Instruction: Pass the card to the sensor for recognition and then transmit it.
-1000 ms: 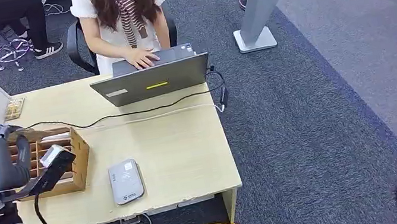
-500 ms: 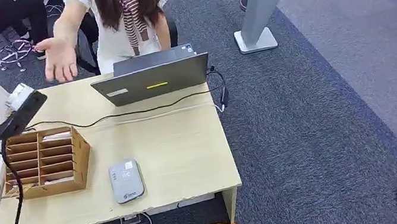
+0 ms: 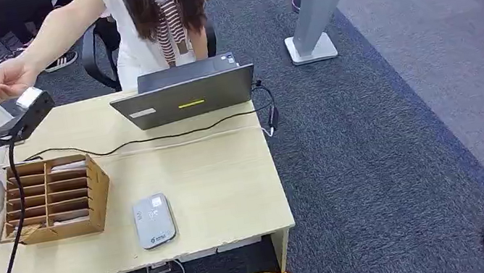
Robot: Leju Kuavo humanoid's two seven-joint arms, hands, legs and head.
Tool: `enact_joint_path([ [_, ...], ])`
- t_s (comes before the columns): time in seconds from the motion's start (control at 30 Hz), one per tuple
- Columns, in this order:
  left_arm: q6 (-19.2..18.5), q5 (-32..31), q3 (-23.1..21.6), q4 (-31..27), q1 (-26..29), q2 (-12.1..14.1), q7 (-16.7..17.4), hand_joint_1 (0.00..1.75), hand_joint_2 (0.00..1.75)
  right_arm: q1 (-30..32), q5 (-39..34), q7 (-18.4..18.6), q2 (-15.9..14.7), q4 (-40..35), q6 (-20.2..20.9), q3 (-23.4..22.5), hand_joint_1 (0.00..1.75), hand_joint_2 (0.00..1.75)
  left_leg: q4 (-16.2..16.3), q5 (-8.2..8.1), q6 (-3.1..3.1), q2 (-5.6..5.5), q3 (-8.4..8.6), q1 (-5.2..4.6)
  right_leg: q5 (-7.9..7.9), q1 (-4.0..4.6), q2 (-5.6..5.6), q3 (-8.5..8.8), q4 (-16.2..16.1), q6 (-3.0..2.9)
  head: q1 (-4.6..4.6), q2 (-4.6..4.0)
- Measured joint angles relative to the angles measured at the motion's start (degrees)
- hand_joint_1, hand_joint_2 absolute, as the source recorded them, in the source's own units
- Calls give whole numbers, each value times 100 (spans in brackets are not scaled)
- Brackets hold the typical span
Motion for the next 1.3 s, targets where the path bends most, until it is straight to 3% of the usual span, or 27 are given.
enact_joint_path([
  [0.1, 42, -9, 0, 163, -21, -20, 0, 175, 175, -1, -4, 7, 0, 0, 2, 7, 0, 0, 0, 0, 0, 0, 0, 0, 0, 0, 0, 0, 0, 0, 0, 0],
  [0.13, 94, -9, 0, 213, -28, -24, 0, 16, 175, -3, -4, 13, 0, 0, 4, 9, 0, 0, 0, 0, 0, -1, 0, 0, 0, 0, -1, 0, 0, 0, 0, 0],
  [0.17, 127, -9, 0, 230, -28, -24, 0, 0, 175, -4, -4, 20, 0, 0, 4, 9, 0, 0, 0, 0, 0, -1, 0, 0, 0, 0, -1, 0, 0, 0, 0, 0],
  [0.37, 142, -9, 0, 237, -28, -24, 0, 0, 175, -4, -4, 20, 0, 0, 4, 9, 0, 0, 0, 0, 0, -1, 0, 0, 0, 0, -1, 0, 0, 0, 0, 0],
  [0.47, 346, 15, 2, 333, -27, -33, 0, 0, 175, -5, 2, 33, 0, 0, 7, 9, 0, 0, 0, 0, 0, -1, 0, 0, 0, 0, -1, 0, 0, 0, 0, 0],
  [0.5, 509, 634, 66, 35, 133, -46, -503, 0, 175, -4, -33, 28, 0, 0, 4, 9, 0, 0, 0, 0, 0, -1, -1, 1, 0, 0, -1, 0, 0, 0, 2, 0],
  [0.67, 262, 2104, 335, -1454, 854, -13, -1172, 0, 175, 20, -190, 66, 0, 0, 0, 9, 0, 0, -2, -6, -1, 2, -5, 0, -4, 0, 2, 0, 0, 1, 0, 0],
  [0.77, -101, 3738, 685, -2611, 1565, 52, -1695, 0, 175, 50, -357, 70, 0, 0, -11, -4, 0, 0, -4, -14, -2, 13, -1, 0, -11, 0, 12, 0, 0, 0, 0, 0],
  [0.87, -729, 5974, 1327, -3778, 2545, 133, -2254, 0, 175, 117, -602, 68, 0, 0, -44, -79, 0, 0, -15, -28, -2, 25, 2, 0, -24, -1, 23, 9, 2, 1, 9, 0],
  [0.9, -1108, 7376, 1722, -4174, 2955, 166, -2488, 0, 175, 131, -733, 61, 0, 0, -61, -145, 0, 0, -22, -35, -10, 39, 18, -3, -27, -4, 41, 12, 2, -1, 11, 0],
  [1.0, -2397, 9686, 3157, -4607, 4050, 175, -3122, 0, 175, 228, -925, 44, 0, 0, -120, -317, 0, 0, -24, -51, -16, 69, 38, 3, -44, -4, 75, 11, 1, -11, -13, 0],
  [1.07, -3102, 10394, 4230, -4559, 4512, 151, -3051, 0, 175, 278, -997, 55, 0, 2, -153, -398, 0, 0, -26, -58, -15, 65, 38, 4, -63, -3, 71, 10, 1, -14, -4, 0],
  [1.13, -3542, 10568, 5011, -4399, 4797, 148, -3119, 0, 175, 289, -1027, 57, 0, 2, -155, -461, 0, 0, -27, -61, -19, 62, 39, 9, -66, 1, 69, 10, 1, -15, -11, 0],
  [1.2, -3685, 10559, 5539, -4310, 4962, 116, -3132, 0, 175, 288, -1029, 68, 0, 2, -164, -498, 0, 0, -27, -61, -19, 37, 35, 9, -68, 2, 44, 13, 1, -15, -9, 0],
  [1.3, -3639, 10485, 5982, -4281, 5058, 57, -3042, 0, 175, 275, -1029, 68, 0, 2, -168, -540, 0, 0, -27, -60, -19, 16, 32, 8, -69, 3, 18, 22, 1, -14, -9, 0],
])
